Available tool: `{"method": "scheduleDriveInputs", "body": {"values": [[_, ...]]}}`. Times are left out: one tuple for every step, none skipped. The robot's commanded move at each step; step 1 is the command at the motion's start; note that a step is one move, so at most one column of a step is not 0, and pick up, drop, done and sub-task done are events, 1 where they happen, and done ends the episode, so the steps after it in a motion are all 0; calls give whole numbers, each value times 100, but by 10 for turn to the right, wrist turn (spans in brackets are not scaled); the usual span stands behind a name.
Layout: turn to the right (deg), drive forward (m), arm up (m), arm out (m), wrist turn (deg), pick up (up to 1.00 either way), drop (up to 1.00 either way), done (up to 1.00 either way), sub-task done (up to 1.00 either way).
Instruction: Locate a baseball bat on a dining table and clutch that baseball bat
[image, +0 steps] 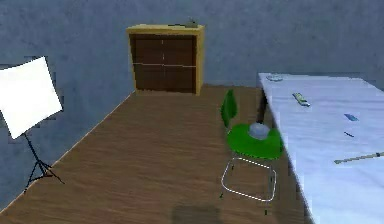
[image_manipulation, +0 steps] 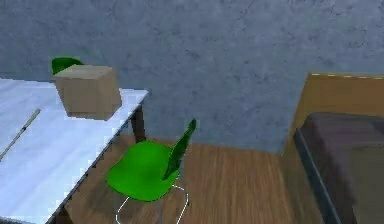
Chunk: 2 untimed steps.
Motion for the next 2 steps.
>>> {"method": "scheduleDriveInputs", "body": {"values": [[450,0,0,0,0,0,0,0,0],[120,0,0,0,0,0,0,0,0]]}}
